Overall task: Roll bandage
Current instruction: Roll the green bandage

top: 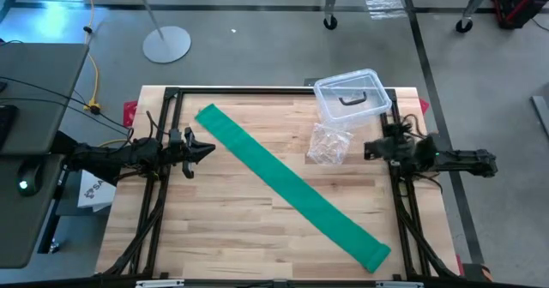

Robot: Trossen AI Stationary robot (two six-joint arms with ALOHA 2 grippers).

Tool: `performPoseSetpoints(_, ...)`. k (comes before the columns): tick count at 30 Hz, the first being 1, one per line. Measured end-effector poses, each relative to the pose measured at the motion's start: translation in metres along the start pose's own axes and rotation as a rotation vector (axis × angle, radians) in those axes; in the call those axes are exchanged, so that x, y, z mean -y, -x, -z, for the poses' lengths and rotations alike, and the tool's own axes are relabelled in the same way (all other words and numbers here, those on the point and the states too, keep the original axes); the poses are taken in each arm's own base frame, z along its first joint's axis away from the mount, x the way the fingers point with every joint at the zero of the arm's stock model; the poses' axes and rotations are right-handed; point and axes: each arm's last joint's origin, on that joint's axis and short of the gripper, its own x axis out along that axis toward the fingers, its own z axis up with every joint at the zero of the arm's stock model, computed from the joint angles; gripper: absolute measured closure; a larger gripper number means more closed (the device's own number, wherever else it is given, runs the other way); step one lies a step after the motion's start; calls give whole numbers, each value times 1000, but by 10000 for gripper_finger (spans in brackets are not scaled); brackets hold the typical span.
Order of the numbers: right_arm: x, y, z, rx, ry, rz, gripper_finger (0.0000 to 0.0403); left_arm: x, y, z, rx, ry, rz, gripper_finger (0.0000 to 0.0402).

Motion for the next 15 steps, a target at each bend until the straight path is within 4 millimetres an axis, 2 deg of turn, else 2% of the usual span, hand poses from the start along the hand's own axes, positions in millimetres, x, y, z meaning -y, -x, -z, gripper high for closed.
performPoseSetpoints(5,-49,-20,-10,54,-27,-125,402,0,0,0,0,0,0,373)
performPoseSetpoints(9,-84,-55,-12,-15,30,-74,402,0,0,0,0,0,0,373)
performPoseSetpoints(12,-98,-83,-6,-190,42,38,402,0,0,0,0,1,1,373)
performPoseSetpoints(15,-99,-104,10,-513,-92,223,402,0,0,0,0,1,1,373)
